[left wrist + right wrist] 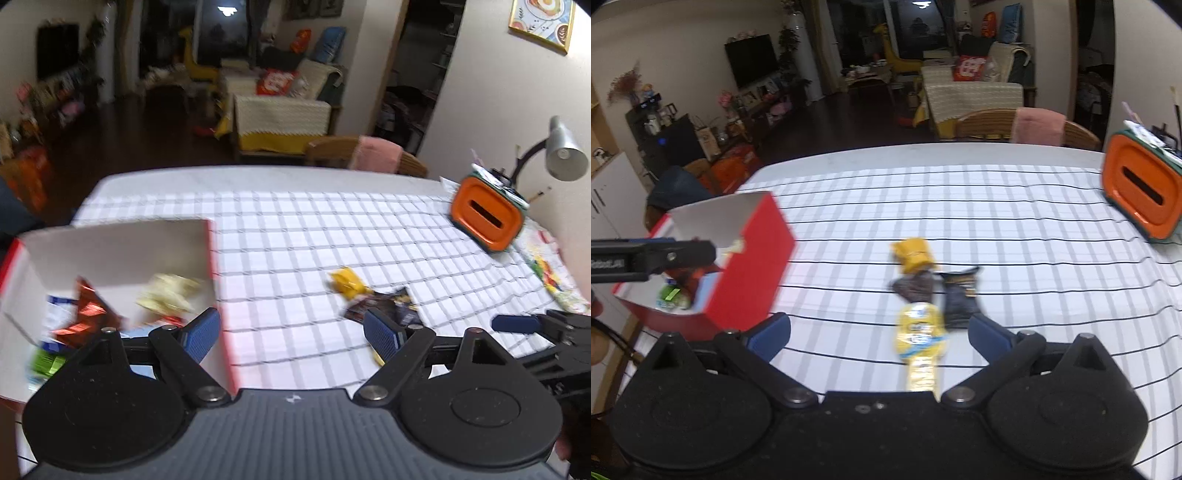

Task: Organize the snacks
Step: 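Withdraw both open grippers from the box toward the chocolate packets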

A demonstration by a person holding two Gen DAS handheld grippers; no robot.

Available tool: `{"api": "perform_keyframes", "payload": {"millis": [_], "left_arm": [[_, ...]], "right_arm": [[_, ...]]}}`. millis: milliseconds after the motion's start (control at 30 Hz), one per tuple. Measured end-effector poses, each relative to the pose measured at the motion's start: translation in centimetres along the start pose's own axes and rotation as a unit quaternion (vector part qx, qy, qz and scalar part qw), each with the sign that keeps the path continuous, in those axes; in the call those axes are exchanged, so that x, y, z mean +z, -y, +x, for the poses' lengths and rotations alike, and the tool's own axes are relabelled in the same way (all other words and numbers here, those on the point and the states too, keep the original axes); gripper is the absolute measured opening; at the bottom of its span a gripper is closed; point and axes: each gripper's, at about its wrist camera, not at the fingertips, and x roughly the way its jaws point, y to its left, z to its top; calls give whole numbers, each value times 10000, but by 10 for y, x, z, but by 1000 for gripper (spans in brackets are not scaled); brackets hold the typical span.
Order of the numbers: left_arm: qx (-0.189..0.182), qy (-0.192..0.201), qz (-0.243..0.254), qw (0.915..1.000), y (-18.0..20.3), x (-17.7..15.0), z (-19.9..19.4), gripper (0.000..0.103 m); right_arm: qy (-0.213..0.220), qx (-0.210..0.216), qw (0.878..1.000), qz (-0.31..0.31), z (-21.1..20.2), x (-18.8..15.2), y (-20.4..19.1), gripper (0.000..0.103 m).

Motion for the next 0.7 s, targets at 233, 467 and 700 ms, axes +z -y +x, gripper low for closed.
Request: {"api": "perform_keyframes", "payload": {"millis": [233,467,700], "left_arm": [[173,-224,74,9996,36,-9,37,85],[219,-471,293,9982,70,-1,81,85],[216,-846,516,9948,88,9,127,85]], "right_arm": [[-135,-259,9996,8,21,3,53,103],[-362,-253,9987,-243,60,9,81,99],[-616,-81,9961,-621,99,14,83,88]]}}
